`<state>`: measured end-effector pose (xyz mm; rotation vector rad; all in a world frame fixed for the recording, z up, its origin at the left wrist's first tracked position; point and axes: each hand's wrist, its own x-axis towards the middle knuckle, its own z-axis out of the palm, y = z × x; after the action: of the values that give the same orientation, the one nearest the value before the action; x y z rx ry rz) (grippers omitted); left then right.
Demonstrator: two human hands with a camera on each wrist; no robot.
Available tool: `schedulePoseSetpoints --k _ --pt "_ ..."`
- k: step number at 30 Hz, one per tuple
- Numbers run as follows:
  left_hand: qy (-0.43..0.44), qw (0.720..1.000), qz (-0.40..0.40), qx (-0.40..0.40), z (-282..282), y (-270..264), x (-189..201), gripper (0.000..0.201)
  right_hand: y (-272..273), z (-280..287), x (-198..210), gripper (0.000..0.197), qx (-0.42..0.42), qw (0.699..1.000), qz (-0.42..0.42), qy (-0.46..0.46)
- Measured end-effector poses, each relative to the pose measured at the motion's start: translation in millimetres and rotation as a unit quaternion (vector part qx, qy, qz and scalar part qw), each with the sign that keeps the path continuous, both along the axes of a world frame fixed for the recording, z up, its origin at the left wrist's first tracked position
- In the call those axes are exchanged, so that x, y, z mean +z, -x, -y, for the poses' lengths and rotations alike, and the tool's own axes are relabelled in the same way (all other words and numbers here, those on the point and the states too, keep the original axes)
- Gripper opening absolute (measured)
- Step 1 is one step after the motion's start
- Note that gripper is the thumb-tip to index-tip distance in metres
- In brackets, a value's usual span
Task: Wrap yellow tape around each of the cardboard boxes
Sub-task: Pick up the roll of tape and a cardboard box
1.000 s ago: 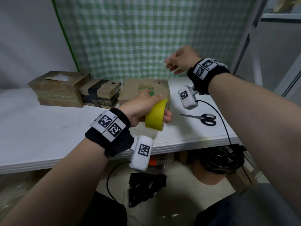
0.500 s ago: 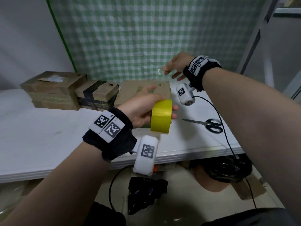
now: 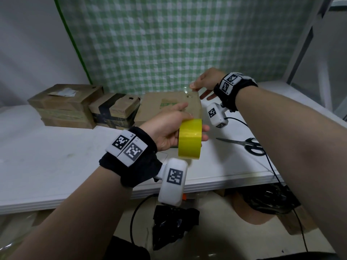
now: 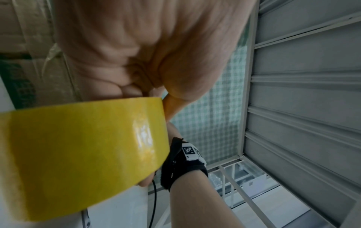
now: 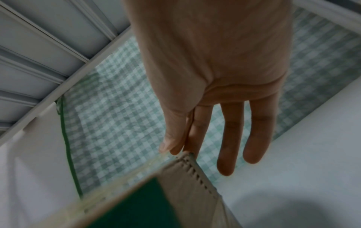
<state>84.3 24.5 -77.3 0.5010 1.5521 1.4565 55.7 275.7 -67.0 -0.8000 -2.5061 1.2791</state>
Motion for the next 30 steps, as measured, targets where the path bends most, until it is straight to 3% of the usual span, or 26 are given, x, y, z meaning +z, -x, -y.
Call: schedulePoseSetpoints --k 5,9,13,15,17,18,21,27,30 --pt "0.002 1.0 0.001 0.003 -0.4 1.7 -2.3 0.06 3.6 -0.3 -5.5 0.037 -0.004 1.0 0.006 0.014" --pt "0.009 1.0 0.003 -0.006 -0.6 2.8 -1.4 0.053 2.6 0.5 -9.4 0.027 -0.016 1.0 0.003 0.022" --pt "0.02 1.0 0.01 -0.021 2.0 0.9 0.4 0.011 2.4 2.1 -11.0 0.029 -0.033 0.999 0.004 0.035" --pt "0.02 0.999 0.01 -0.027 3.4 3.2 -1.4 0.024 0.8 2.8 -11.6 0.031 -0.038 0.998 0.012 0.048" --pt "0.013 0.999 0.024 -0.026 7.0 5.1 -4.3 0.053 -5.3 4.2 -12.7 0.031 -0.043 0.997 0.014 0.07" --pt "0.011 0.999 0.03 -0.028 9.9 4.9 -4.5 0.053 -9.7 5.7 -13.2 0.03 -0.042 0.996 0.014 0.079" --pt "0.02 0.998 0.029 -0.056 22.4 -2.0 -0.9 0.018 -24.7 16.1 -17.6 0.028 -0.048 0.995 -0.006 0.09" --pt "0.022 0.996 0.02 -0.081 38.8 -12.0 -3.9 0.019 -55.1 43.5 -23.6 0.022 -0.071 0.995 -0.065 0.037" --pt "0.021 0.996 0.019 -0.079 42.9 -14.5 -4.7 0.037 -68.0 54.6 -19.2 0.029 -0.083 0.992 -0.083 0.039"
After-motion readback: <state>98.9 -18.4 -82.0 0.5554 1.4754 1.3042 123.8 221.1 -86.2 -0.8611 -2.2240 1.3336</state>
